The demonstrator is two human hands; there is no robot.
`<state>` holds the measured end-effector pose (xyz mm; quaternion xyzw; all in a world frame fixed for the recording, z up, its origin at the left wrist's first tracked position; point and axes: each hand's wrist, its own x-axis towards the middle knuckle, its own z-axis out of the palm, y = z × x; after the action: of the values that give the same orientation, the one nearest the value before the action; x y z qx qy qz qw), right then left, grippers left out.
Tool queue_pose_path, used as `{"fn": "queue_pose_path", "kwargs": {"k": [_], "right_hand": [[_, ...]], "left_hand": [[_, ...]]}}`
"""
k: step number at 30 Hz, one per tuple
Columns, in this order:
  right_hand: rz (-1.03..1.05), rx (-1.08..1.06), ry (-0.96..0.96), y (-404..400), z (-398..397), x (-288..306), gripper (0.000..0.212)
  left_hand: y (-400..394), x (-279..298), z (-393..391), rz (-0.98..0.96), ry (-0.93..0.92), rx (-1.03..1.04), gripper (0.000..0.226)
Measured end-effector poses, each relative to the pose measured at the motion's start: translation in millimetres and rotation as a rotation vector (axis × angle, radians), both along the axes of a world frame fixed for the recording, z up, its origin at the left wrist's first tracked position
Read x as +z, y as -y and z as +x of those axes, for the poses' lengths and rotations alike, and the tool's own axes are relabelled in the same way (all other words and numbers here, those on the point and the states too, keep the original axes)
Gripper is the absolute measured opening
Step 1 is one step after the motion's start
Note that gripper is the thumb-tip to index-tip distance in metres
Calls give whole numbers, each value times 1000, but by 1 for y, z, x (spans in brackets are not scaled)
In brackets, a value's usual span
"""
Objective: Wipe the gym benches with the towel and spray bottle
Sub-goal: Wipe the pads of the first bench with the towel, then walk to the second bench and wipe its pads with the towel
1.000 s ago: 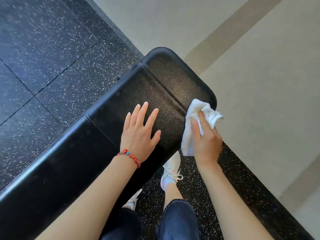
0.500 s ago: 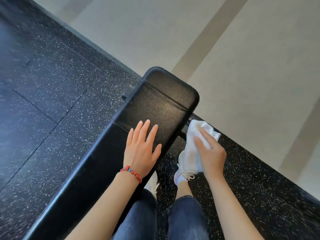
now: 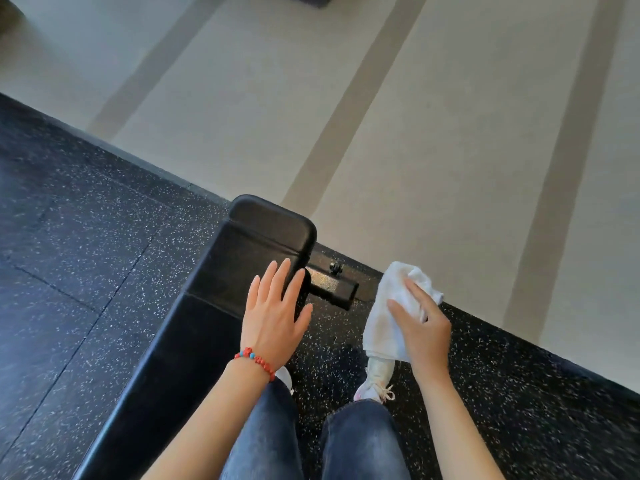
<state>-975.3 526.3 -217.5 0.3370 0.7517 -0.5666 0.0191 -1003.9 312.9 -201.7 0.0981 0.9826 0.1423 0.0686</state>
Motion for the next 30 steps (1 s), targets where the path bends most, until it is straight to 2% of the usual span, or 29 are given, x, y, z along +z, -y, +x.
{"fn": "queue_pose_path", "kwargs": {"k": [10, 18, 23, 30], "right_hand": [[80, -78, -7, -170, -8, 53, 38], [82, -138, -16, -237, -40, 73, 35], [104, -141, -18, -265, -91, 79, 34], [124, -117, -48, -301, -203, 90, 33]], "left_hand": [[-173, 30, -37, 71, -17, -54, 52], [-255, 47, -81, 87, -22, -164, 52], [-283, 43, -135, 86, 5, -183, 53], [-315, 49, -245, 99, -15, -155, 52]]}}
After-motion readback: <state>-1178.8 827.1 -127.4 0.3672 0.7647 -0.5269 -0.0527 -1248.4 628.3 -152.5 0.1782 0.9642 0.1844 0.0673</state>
